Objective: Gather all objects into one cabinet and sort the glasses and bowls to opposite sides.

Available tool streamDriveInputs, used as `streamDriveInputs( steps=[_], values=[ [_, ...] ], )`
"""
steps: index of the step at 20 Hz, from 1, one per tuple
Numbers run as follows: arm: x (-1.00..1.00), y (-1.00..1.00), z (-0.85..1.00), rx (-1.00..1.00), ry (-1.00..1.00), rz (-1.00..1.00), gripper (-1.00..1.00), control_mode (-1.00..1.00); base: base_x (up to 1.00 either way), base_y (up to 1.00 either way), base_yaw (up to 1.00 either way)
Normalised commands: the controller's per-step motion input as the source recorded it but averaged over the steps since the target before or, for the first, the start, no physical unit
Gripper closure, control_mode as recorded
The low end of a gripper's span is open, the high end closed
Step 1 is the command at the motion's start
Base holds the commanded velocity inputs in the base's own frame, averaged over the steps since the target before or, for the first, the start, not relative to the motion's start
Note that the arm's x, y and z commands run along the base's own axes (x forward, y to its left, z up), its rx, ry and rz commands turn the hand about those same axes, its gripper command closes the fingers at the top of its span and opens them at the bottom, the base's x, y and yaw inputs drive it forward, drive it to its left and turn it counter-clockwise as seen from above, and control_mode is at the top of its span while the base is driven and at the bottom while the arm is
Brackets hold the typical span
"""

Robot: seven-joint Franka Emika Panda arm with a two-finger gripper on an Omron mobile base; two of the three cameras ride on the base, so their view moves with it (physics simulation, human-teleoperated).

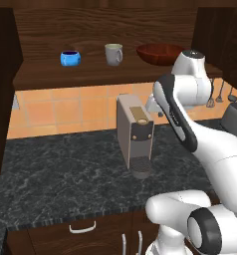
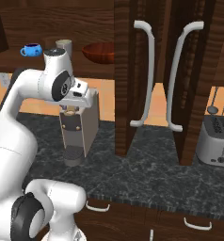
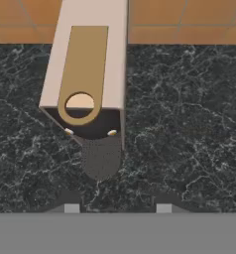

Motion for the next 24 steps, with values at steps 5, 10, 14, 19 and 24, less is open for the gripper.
streamDriveInputs(
  steps=[5,10,14,19,24],
  values=[
    [-0.67,0.07,0.01,-0.14,-0.26,0.00,-1.00,-1.00,0.00,0.00,0.00],
    [-1.00,0.00,0.00,-0.10,-0.34,-0.02,-1.00,-1.00,0.00,0.00,0.00],
    [-0.86,-0.07,0.08,0.02,-0.13,-0.09,-1.00,-1.00,0.00,0.00,0.00],
    [-0.18,-0.07,0.14,0.04,0.00,-0.05,-1.00,1.00,-0.52,-0.13,-0.06],
    [0.00,0.00,0.00,0.00,0.00,0.00,-1.00,1.00,-1.00,-0.54,-0.09]
  ],
)
